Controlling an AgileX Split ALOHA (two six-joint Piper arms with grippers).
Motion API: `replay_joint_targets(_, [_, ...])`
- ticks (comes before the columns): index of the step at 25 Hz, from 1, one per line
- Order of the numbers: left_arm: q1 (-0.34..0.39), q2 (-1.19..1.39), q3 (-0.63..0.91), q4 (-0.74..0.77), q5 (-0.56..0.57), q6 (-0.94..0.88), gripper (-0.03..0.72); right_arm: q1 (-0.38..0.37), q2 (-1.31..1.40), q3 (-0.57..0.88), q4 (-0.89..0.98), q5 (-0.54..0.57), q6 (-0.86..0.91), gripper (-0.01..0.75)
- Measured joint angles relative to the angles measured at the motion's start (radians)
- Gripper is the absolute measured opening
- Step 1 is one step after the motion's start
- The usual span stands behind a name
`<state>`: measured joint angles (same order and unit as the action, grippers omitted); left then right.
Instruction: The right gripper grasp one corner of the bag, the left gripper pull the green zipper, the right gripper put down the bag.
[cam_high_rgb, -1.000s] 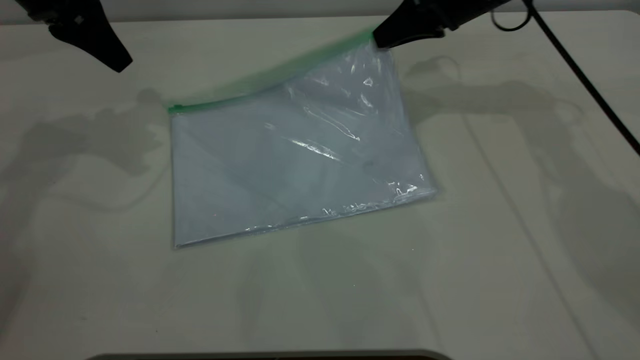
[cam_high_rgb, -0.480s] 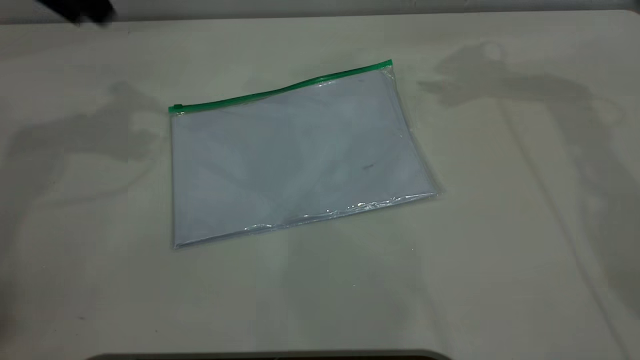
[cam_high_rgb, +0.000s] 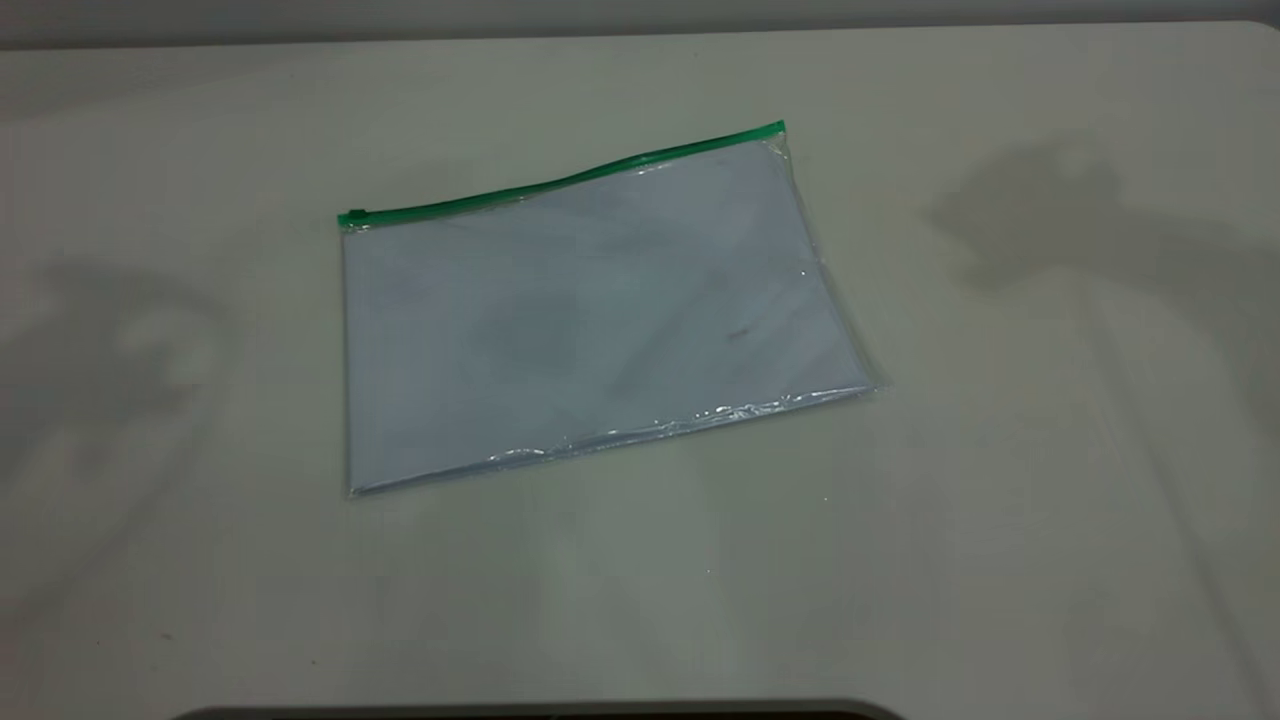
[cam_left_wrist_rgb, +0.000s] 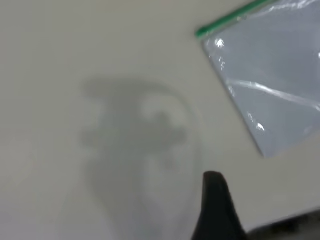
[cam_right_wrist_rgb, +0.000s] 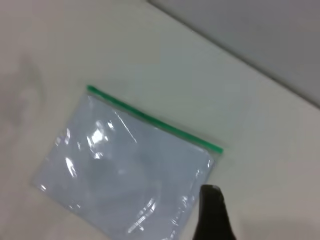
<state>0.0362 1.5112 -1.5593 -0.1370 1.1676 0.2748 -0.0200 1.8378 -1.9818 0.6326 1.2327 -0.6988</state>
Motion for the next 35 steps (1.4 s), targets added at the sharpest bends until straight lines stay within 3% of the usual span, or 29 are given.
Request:
replay_joint_targets(9, [0.0,-0.328,0.009,0.082,0.0,-0.098,0.576,0.0,-0.238,0.062,-0.059,0.002,0.233,0.53])
replay_joint_targets(13, [0.0,-0.507,0.115,0.088,0.0,-0.099,0.576,0.0,-0.401,0.273,-0.053,0.002,0.263,0.529])
replay_joint_targets(21, [0.0,-0.924,0.511,0.063,0.0,-0.125,0.576,0.0,-0.812,0.748,-0.032,0.002,0.229,0.528])
replay_joint_targets(35, [0.0,-1.296,0.911,-0.037,0.0,-0.044,0.575,0.0,-1.475,1.232,-0.12,-0.011,0.227,0.528])
